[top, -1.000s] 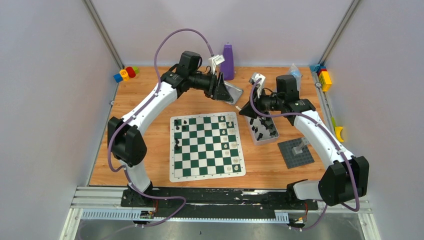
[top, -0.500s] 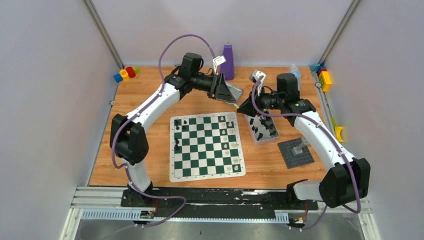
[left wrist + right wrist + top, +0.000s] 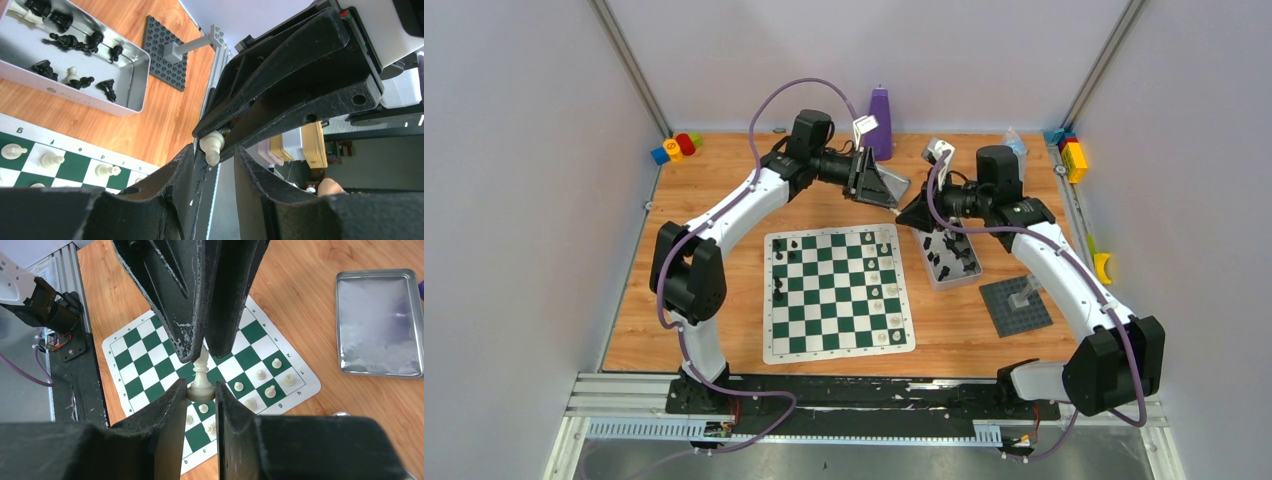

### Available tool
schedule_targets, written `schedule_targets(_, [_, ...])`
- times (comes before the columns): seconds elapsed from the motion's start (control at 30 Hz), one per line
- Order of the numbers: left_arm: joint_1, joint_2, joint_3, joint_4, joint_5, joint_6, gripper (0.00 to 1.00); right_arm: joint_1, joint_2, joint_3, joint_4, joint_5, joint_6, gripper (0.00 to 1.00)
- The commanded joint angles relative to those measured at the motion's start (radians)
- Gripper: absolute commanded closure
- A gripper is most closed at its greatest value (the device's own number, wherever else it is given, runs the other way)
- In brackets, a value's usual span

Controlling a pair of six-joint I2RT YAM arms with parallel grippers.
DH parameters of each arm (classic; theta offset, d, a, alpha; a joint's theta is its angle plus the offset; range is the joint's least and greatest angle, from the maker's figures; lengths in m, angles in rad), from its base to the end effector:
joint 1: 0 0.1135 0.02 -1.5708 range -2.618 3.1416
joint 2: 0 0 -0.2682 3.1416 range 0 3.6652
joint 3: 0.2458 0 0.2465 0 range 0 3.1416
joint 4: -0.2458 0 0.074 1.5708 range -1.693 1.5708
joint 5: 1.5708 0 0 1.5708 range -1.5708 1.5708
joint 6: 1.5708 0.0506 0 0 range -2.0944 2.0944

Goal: Set up the chess pieces on the board
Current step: Place the chess piece on the chessboard.

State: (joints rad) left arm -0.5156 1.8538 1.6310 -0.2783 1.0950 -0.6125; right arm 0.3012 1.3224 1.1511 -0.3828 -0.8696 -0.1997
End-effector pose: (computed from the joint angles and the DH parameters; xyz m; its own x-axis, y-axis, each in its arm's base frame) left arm 0.3489 -0.2495 0.3300 -0.8618 0.1857 -0.4721 0.4995 0.1477 -0.8536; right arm 0.2660 0.1231 0.3357 -0.3315 -0.2370 -0.9132 -0.8954 0.3840 0.2254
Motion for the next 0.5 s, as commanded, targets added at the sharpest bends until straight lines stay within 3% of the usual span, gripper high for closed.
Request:
schedule_targets(0.0, [-0.001,0.001,0.002,0.077,0.044,-0.046,0.59,0.012,-0.016,0.04,0.046,-0.015,0.009,0.87])
schedule_targets(0.2, [-0.001,-0.001,-0.001,0.082,0.052,-0.052,0.64,0.016,-0.017,0.039,0.048,-0.001,0.009,0.87])
schedule_targets(0.47, [-0.003,-0.004,-0.016,0.067,0.049,-0.038,0.6,0.016,-0.021,0.045,0.048,0.014,0.009,0.88])
